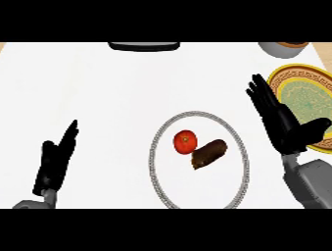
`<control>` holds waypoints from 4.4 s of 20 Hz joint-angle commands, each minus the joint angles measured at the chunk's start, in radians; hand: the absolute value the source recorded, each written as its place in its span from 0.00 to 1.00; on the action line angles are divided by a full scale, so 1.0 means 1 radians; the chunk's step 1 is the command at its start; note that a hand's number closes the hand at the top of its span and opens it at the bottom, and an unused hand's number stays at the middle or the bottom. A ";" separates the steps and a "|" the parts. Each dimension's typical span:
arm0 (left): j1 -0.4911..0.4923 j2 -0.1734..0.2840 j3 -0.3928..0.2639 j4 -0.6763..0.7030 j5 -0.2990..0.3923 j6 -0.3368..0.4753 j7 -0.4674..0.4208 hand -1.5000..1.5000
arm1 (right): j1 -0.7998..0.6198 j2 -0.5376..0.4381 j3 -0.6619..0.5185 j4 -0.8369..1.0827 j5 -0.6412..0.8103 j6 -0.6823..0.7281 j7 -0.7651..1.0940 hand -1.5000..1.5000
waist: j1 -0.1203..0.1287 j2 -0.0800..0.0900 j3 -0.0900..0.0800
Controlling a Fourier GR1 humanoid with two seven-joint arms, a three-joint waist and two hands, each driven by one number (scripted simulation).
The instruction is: Pick the tomato from the placemat and place it in the plate
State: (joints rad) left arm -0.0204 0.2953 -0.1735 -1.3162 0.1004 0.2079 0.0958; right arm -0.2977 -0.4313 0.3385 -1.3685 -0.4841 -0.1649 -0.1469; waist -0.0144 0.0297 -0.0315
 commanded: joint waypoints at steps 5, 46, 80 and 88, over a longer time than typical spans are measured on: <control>-0.185 0.043 0.019 -0.084 -0.045 -0.017 -0.051 0.50 | -0.239 0.319 0.100 0.030 0.114 -0.351 0.184 0.00 | 0.048 -0.030 0.029; -0.198 -0.030 0.046 -0.081 -0.100 -0.056 -0.050 0.50 | -0.440 0.197 0.367 -0.042 0.832 0.187 1.235 0.00 | 0.021 -0.029 0.031; -0.183 -0.098 0.138 -0.140 -0.196 -0.124 -0.010 0.50 | -0.222 0.374 0.186 0.284 1.247 0.258 0.882 1.00 | 0.018 -0.030 0.032; -0.214 -0.064 0.210 -0.082 -0.152 -0.153 -0.006 0.50 | -0.133 -0.058 0.006 0.251 1.168 0.283 0.496 1.00 | -0.041 -0.032 0.034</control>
State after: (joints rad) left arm -0.2548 0.2208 0.0156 -1.3989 -0.0589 0.0502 0.0898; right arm -0.4822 -0.2327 0.4389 -1.0966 0.7362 0.0896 0.5533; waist -0.0191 -0.0017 0.0011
